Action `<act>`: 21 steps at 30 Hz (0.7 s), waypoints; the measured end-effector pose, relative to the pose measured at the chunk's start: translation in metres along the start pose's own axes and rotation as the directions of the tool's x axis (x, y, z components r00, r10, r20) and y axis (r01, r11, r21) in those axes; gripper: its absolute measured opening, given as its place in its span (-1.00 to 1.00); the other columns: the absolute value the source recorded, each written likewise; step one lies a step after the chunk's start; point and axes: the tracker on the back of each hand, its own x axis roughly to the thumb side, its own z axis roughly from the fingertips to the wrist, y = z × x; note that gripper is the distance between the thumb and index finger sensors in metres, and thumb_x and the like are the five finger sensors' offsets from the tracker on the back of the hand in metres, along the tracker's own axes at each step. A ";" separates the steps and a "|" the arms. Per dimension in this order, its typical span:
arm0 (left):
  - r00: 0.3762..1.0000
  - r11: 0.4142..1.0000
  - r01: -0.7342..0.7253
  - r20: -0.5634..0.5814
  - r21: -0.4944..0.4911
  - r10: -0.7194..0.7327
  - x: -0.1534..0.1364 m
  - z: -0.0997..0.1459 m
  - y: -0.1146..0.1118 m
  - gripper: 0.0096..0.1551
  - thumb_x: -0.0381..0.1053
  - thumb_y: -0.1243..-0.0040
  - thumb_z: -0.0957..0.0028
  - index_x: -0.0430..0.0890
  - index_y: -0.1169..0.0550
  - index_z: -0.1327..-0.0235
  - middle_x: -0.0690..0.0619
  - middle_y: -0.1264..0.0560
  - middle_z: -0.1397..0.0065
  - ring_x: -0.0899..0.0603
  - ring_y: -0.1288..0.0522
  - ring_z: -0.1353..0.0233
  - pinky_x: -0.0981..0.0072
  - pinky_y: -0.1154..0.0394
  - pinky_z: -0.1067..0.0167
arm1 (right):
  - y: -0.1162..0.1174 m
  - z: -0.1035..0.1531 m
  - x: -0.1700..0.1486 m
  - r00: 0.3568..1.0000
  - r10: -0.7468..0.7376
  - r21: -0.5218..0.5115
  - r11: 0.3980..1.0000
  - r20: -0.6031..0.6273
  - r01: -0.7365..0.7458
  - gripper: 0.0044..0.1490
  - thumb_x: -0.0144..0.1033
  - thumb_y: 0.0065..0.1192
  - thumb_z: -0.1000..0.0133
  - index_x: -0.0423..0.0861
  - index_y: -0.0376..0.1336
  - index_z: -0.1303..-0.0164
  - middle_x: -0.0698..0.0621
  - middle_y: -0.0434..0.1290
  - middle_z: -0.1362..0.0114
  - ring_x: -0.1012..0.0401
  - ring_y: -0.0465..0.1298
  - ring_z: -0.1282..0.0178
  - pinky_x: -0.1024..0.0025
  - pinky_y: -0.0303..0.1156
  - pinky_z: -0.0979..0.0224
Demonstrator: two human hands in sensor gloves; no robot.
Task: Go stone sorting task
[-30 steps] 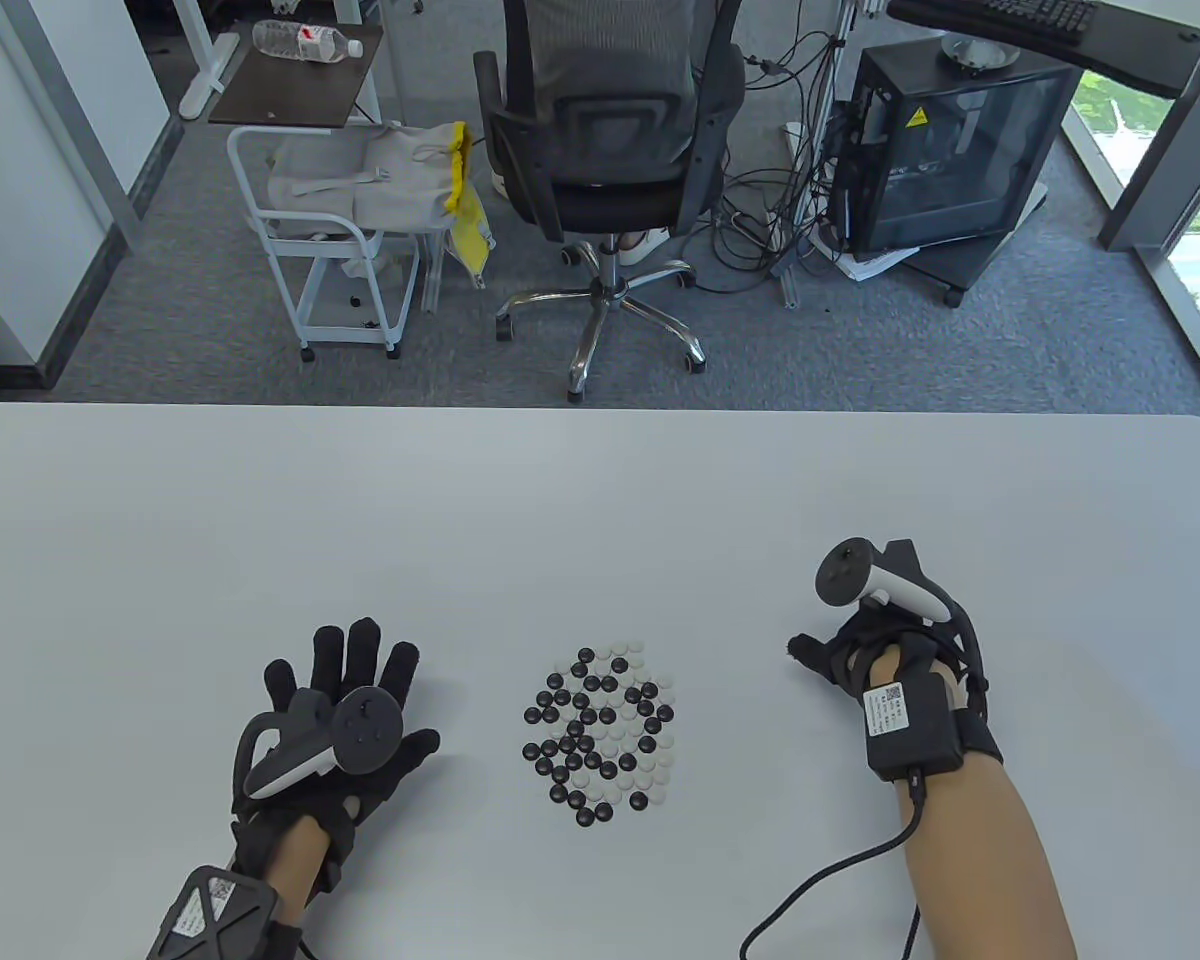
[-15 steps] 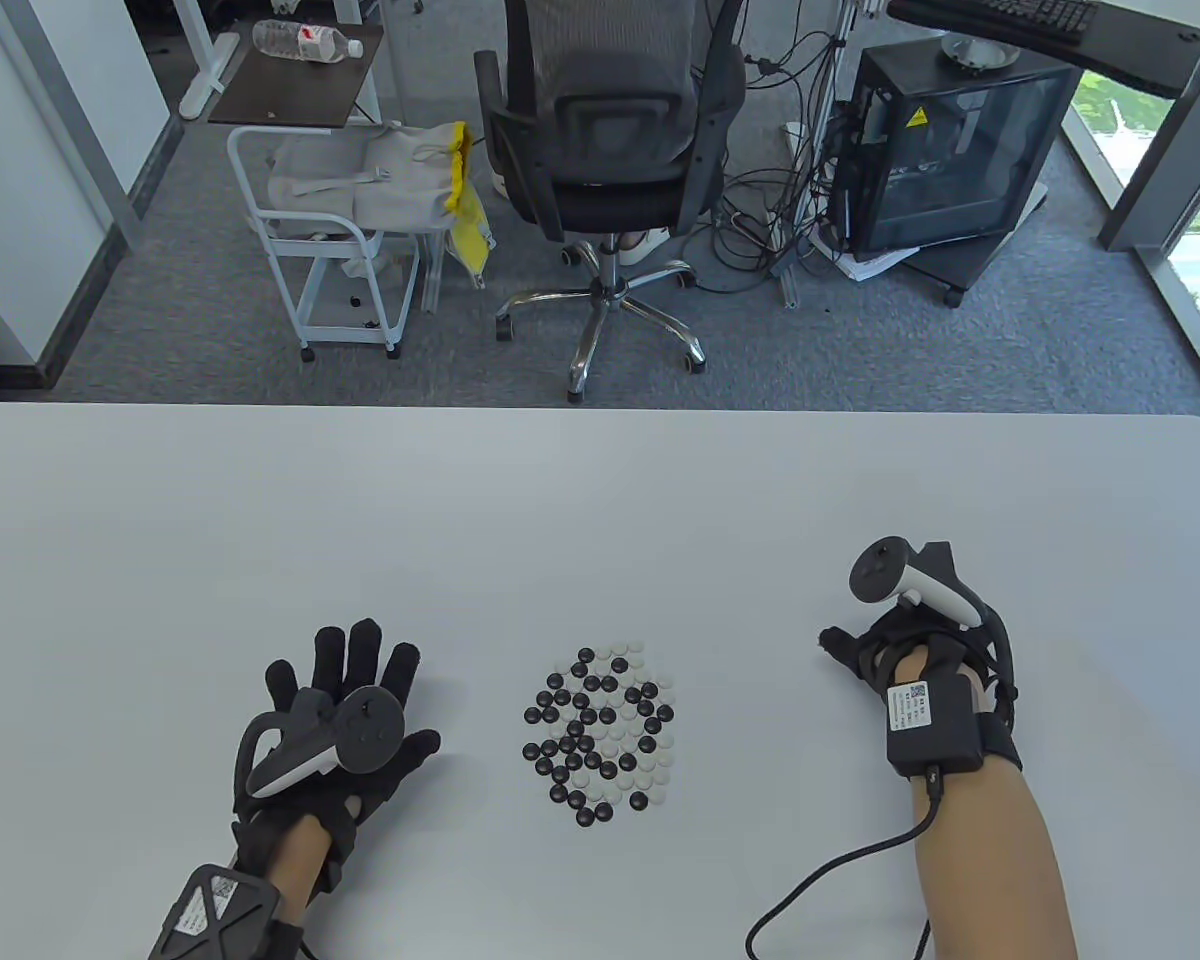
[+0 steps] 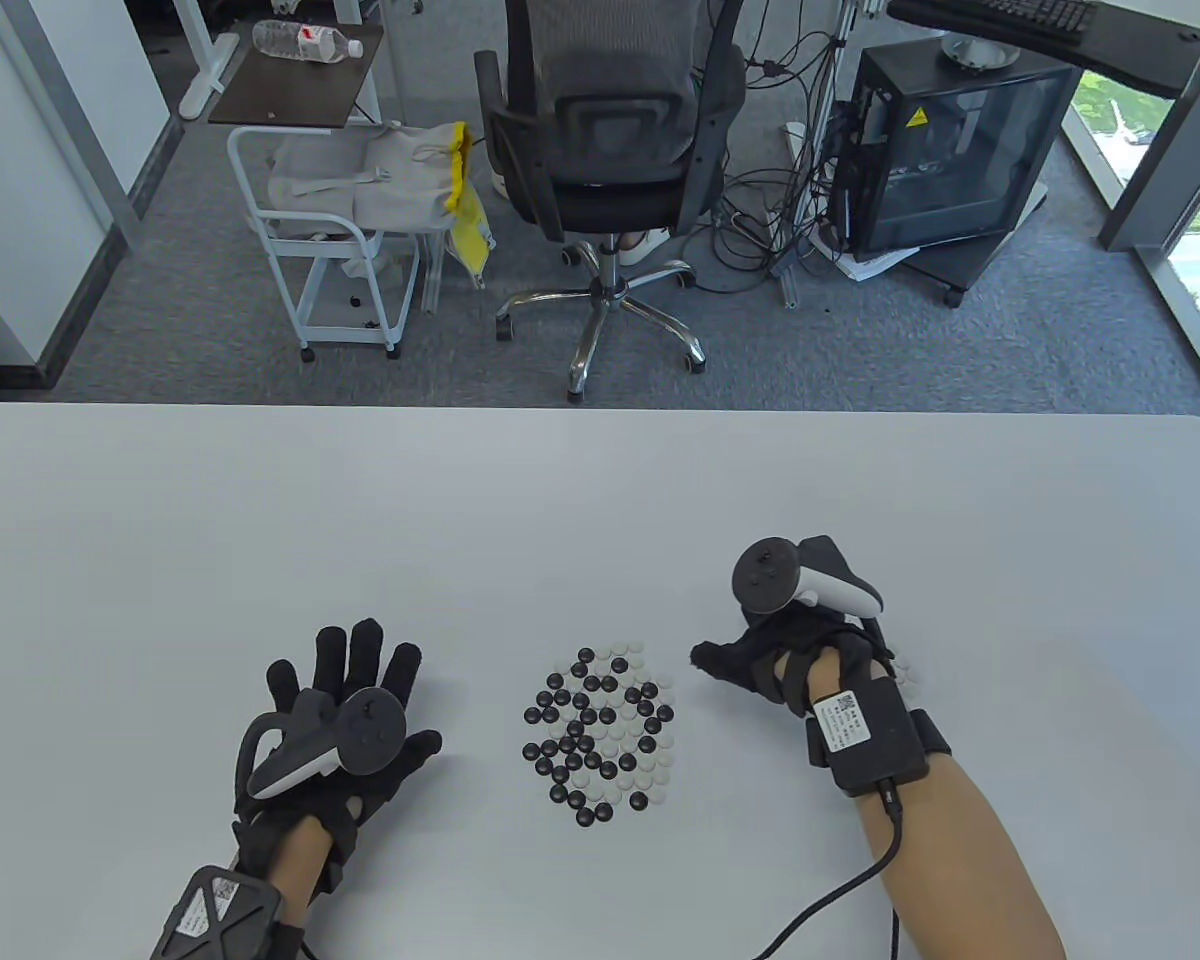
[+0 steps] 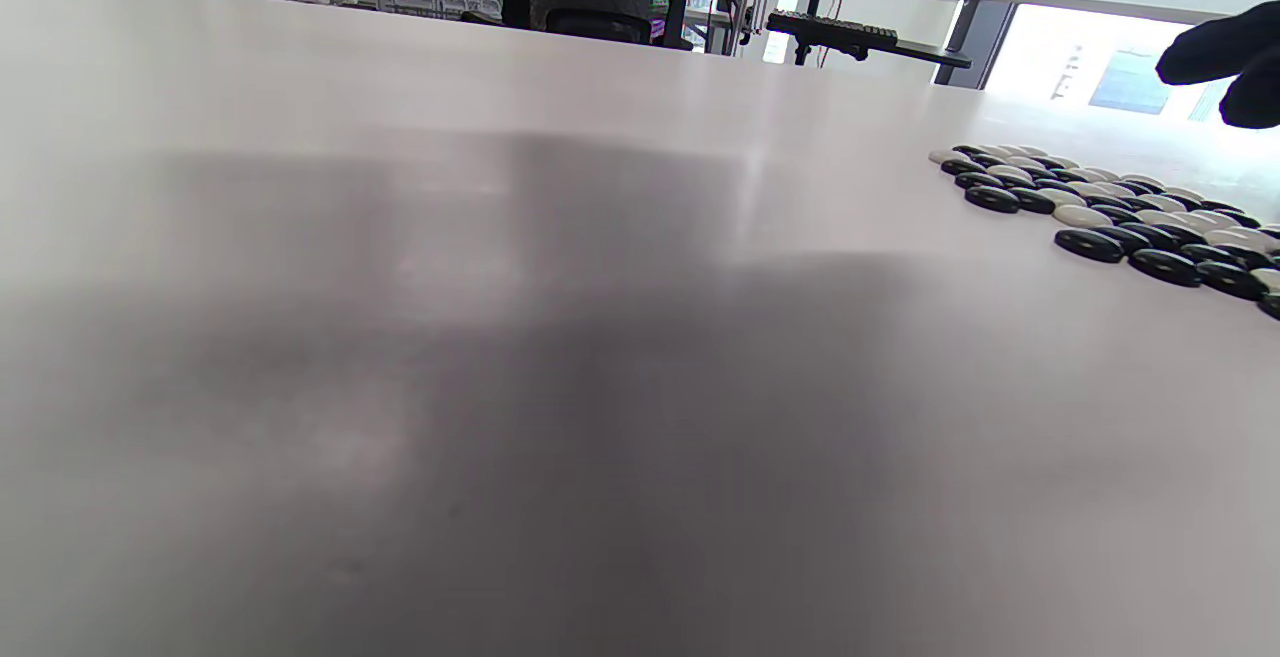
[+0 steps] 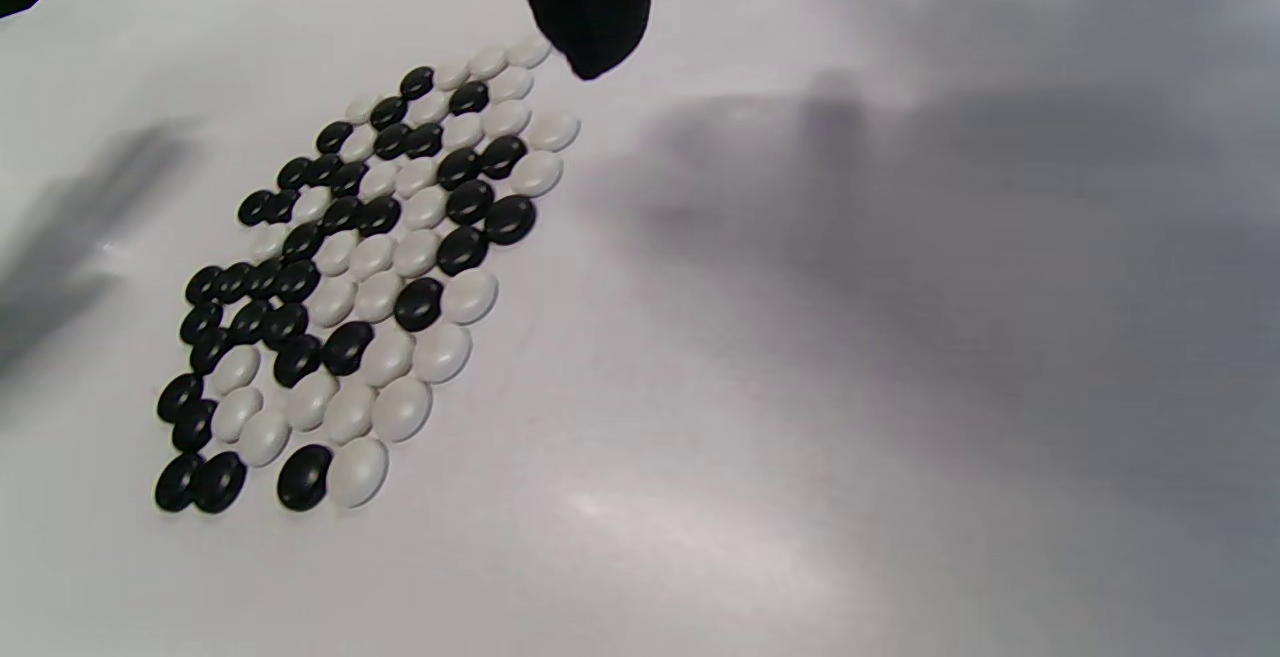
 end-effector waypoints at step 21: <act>1.000 1.000 -0.017 0.007 0.011 0.017 -0.002 0.002 0.002 0.05 0.39 0.23 -0.19 -0.04 0.31 -0.70 -0.27 0.62 -0.61 -0.47 0.64 -0.50 -0.67 0.56 -0.10 | -0.001 -0.016 -0.035 0.986 -0.027 -0.016 1.000 -0.167 0.025 -0.13 0.11 -0.19 -0.25 -0.18 0.33 -0.56 -0.50 -0.35 -0.70 -0.48 -0.48 -0.53 -0.76 -0.43 -0.32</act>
